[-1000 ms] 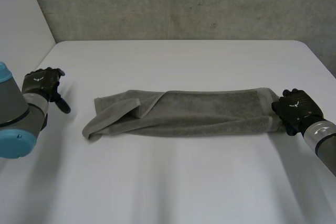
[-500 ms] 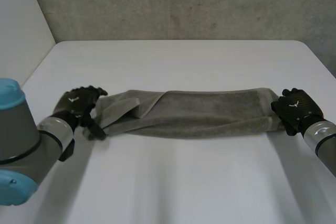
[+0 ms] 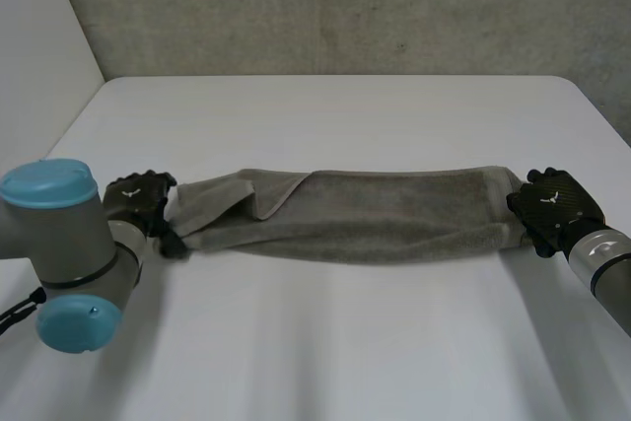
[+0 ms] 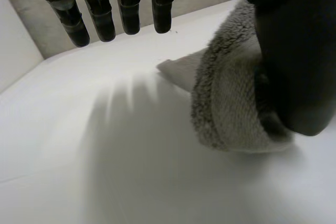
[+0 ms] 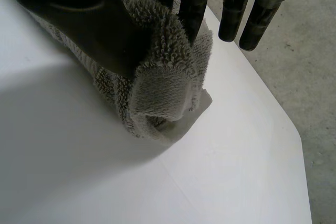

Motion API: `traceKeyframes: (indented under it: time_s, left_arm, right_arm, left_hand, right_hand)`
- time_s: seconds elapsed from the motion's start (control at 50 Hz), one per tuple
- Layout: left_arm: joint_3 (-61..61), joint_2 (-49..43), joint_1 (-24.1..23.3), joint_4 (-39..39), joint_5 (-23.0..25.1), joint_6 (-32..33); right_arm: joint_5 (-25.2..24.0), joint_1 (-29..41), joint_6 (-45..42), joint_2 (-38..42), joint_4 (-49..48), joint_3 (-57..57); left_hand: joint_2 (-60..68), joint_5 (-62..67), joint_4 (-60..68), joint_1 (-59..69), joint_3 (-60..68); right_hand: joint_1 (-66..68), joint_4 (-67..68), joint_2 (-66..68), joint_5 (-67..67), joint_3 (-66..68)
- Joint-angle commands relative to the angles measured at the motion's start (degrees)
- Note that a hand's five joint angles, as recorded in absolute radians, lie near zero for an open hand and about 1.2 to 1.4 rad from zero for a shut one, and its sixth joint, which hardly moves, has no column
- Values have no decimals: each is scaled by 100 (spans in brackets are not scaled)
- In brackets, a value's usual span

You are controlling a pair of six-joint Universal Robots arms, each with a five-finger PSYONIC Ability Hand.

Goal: Fold the towel.

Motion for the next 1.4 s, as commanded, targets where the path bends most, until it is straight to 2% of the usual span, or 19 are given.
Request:
traceKeyframes:
  time_s: [0.02, 0.12, 0.18, 0.28, 0.42, 0.52, 0.66, 0.68, 0.7, 0.72, 0.74, 0.76, 0.78, 0.8, 0.84, 0.9, 1.2, 1.3, 1.4]
  left_arm:
    - [34, 171, 309, 25, -55, 103]
    - [139, 171, 520, 218, -63, 420]
    - [201, 22, 826, 236, -37, 1015]
    - [192, 4, 951, 210, 7, 1447]
    - [78, 127, 880, 201, 16, 1430]
    - [-72, 416, 626, 201, 366, 1316]
    - [-124, 522, 696, 26, 797, 1325]
    - [-142, 601, 705, -132, 955, 1316]
    - [-142, 601, 705, -133, 956, 1316]
    - [-186, 697, 713, -316, 1174, 1299]
    - [-186, 698, 713, -318, 1176, 1299]
    - [-264, 794, 696, -483, 1463, 1290]
    - [-343, 908, 652, -598, 1797, 1272]
    - [-344, 909, 652, -599, 1800, 1272]
    - [-510, 1162, 582, -669, 2412, 1272]
    - [-590, 1278, 424, -661, 2687, 1255]
    - [-643, 1137, -315, -546, 2609, 1237]
    - [-564, 1032, -464, -195, 2143, 1079]
    - [-187, 532, -692, -54, 1415, 1079]
  right_arm:
    - [-4, -18, -7, -3, -1, -9]
    - [-4, -18, 1, -21, -1, -9]
    - [-4, -18, -7, -47, -1, 0]
    - [-4, -18, 1, -56, -1, 0]
    - [-4, -18, -7, -65, 8, 9]
    - [-4, -18, 1, -65, 8, 18]
    - [4, -26, 1, -100, 8, 18]
    - [13, -26, 10, -109, 8, 18]
    - [13, -35, 19, -126, 8, 18]
    - [13, -35, 19, -126, 8, 18]
    - [22, -44, 28, -161, 17, 18]
    - [22, -44, 28, -162, 17, 18]
    - [22, -53, 54, -214, 17, 18]
    - [22, -53, 54, -214, 17, 18]
    - [13, -44, 168, -398, 104, 18]
    - [-39, -27, 300, -539, 289, 27]
    - [-66, 0, 696, -768, 588, -44]
    - [-75, -9, 863, -715, 659, -316]
    - [-127, -9, 1380, -295, 886, -965]
  left_hand:
    - [-351, -277, -318, -654, -258]
    - [-301, -227, -318, -603, -258]
    - [-183, -109, -318, -486, -258]
    - [-149, -75, -318, -452, -258]
    - [-183, -109, -318, -485, -258]
    - [-200, -126, -318, -502, -258]
    - [-250, -176, -318, -552, -258]
    - [-300, -226, -318, -603, -258]
    - [-301, -227, -318, -603, -258]
    - [-334, -260, -318, -637, -258]
    - [-334, -260, -318, -637, -258]
    - [-334, -260, -318, -637, -258]
    - [-334, -260, -318, -637, -258]
    - [-334, -260, -318, -637, -258]
    - [-334, -260, -318, -637, -258]
    - [-334, -260, -318, -637, -258]
    - [-351, -277, -318, -654, -258]
    - [-334, -260, -318, -637, -258]
    - [-150, -76, -318, -452, -258]
  right_hand:
    - [502, -305, 593, 387, -187]
    - [502, -305, 593, 387, -187]
    - [502, -305, 593, 387, -187]
    - [502, -305, 593, 387, -187]
    - [502, -305, 593, 387, -187]
    - [502, -305, 593, 387, -187]
    - [502, -305, 593, 387, -187]
    - [291, -305, 382, 177, -187]
    - [-1443, -305, -1352, -1557, -187]
    - [-1460, -305, -1369, -1575, -187]
    - [-3558, -305, -3468, -3673, -187]
    - [-3579, -305, -3489, -3694, -187]
    - [-5112, -305, -5021, -5226, -187]
    - [-5127, -305, -5036, -5242, -187]
    - [-5782, -305, -5691, -5896, -187]
    - [-5817, -305, -5726, -5931, -187]
    - [-5783, -305, -5692, -5898, -187]
    - [-5766, -305, -5676, -5881, -187]
    - [-5699, -305, -5609, -5814, -187]
